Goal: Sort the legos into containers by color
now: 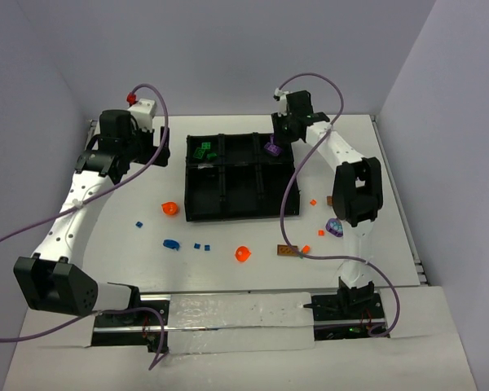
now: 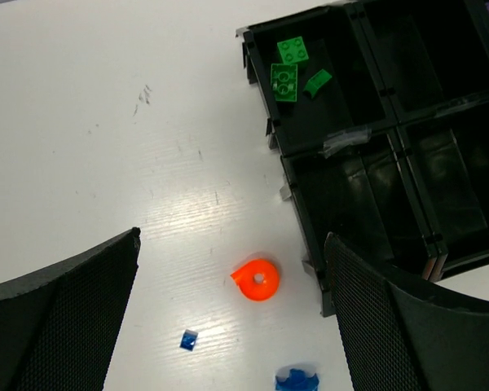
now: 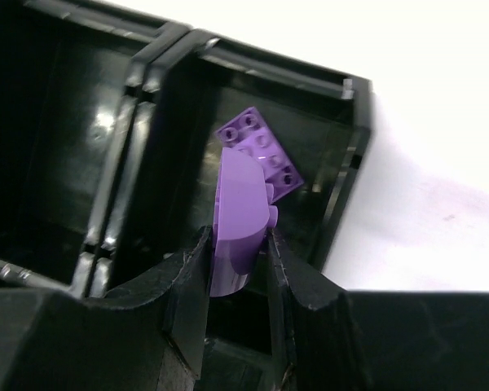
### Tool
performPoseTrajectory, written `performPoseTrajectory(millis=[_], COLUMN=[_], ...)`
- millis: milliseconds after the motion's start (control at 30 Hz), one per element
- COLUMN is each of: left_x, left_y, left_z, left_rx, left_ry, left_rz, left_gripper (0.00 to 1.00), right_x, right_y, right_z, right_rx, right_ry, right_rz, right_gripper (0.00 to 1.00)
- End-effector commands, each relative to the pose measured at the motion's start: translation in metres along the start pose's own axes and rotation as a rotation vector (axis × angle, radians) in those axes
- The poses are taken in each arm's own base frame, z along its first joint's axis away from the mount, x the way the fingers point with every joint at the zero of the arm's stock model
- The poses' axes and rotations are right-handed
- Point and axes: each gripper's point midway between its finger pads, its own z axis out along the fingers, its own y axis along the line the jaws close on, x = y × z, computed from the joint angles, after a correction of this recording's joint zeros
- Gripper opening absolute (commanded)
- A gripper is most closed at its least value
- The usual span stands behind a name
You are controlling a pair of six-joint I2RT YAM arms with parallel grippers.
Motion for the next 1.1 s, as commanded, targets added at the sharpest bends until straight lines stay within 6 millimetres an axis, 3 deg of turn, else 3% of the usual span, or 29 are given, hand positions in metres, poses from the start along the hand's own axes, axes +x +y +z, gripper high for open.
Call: performPoseTrajectory(millis=[0, 133, 233, 400, 833, 1067], left_x=[0.005, 0.01, 0.009, 0.007, 0.011, 0.01], left_y=[0.001, -0.001, 0.001, 0.0, -0.001, 0.0], left_z=[-0.006, -0.003, -0.001, 0.0, 0.008, 0.01], left_rx=[0.005, 0.019, 0.01, 0.017, 0.026, 0.022], left_ry=[0.017, 0.041, 0.049, 0.047, 0.07, 0.072], left_rz=[0.043, 0.054, 0.055, 0.055, 0.06, 0.06], left_gripper=[0.99, 0.99, 0.99, 0.99, 0.99, 0.99], right_x=[-0.023, -0.009, -0.004, 0.001, 0.026, 0.029], right_y=[0.026, 0.039, 0.04, 0.031, 0.018, -0.002], right_z=[-0.007, -0.002, 0.005, 0.013, 0.03, 0.045], right_rx=[-0.094, -0.147, -0.136, -0.083, -0.042, 0.066], right_ry=[-0.053, -0.002, 0.019, 0.045, 0.157, 0.184], right_rz=[-0.071, -0.107, -0.114, -0.134, -0.208, -0.227], right_gripper=[0.05, 0.11, 0.08, 0.0, 0.0, 0.0])
